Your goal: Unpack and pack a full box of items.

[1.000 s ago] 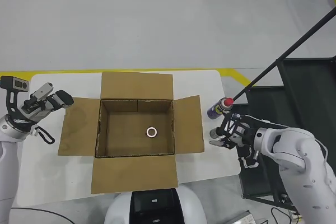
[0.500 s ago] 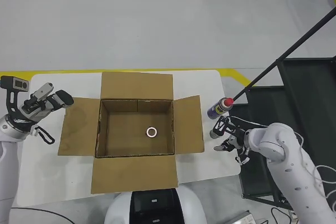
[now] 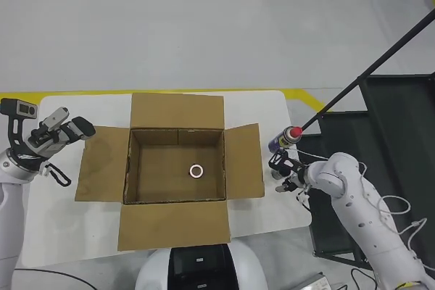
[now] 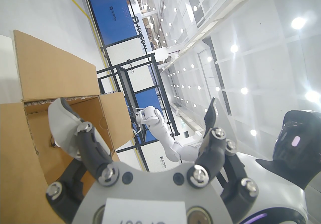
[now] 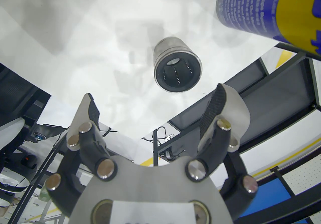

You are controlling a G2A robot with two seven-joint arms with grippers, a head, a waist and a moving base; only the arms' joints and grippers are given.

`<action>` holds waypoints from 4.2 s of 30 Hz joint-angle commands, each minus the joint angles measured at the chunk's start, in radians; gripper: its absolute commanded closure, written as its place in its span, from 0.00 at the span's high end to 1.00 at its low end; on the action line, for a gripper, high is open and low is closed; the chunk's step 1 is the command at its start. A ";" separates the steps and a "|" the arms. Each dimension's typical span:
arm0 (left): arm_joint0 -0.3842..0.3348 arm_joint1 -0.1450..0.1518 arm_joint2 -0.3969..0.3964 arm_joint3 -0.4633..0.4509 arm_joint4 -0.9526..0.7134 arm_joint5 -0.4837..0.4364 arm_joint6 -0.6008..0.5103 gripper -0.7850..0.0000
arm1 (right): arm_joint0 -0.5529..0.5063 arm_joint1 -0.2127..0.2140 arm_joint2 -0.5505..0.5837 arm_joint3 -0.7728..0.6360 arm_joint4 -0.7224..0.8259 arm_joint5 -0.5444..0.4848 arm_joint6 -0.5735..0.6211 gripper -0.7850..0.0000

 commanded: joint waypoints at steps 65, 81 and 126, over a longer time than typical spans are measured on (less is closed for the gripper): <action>0.000 0.000 0.000 0.000 0.000 0.000 0.000 1.00 | -0.141 0.082 0.204 -0.771 0.059 0.087 0.257 0.00; 0.000 0.000 0.000 0.000 0.000 0.000 0.000 1.00 | 0.436 0.049 -0.396 -0.548 0.249 0.054 0.196 0.00; 0.000 0.000 0.000 0.000 0.000 0.000 0.000 1.00 | 0.937 -0.609 -1.163 0.718 0.283 0.120 -0.131 0.98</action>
